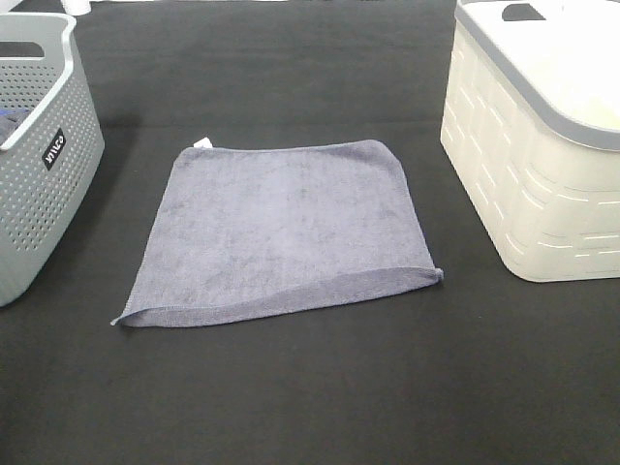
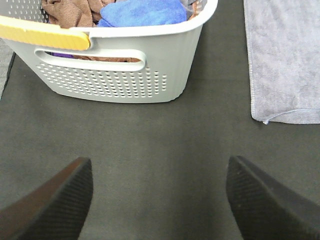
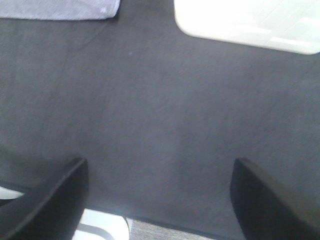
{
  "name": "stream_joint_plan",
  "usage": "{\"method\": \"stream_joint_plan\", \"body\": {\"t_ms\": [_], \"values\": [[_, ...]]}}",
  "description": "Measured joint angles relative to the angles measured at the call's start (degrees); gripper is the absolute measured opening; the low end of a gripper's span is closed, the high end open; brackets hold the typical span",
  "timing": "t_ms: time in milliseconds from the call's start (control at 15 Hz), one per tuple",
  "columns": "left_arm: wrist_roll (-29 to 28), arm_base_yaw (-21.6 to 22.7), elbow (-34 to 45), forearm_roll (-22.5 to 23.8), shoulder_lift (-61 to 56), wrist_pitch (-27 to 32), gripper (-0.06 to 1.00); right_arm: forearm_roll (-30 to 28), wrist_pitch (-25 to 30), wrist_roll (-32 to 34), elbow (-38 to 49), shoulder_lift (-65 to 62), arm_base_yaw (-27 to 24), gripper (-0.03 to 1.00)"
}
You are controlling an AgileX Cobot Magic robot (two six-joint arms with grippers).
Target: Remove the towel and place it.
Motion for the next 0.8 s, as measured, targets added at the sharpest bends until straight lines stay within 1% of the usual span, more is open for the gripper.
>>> {"method": "stream_joint_plan", "body": {"t_ms": [200,400,800], "values": [[0.0,0.0,5.0,-0.7,-7.6,-1.4,0.7,0.5,-0.5,-0.1,6.1,-6.6,0.0,0.76],[0.0,0.0,6.2,-2.0,-15.0,-2.5,0.7,1.0,-0.2,-1.1,10.1,-14.6,0.0,0.76],[0.0,0.0,6.2,-2.7,-23.2,-2.5,0.7,4.1,-0.3,-4.4,10.1,-26.9,0.0,0.76]]}}
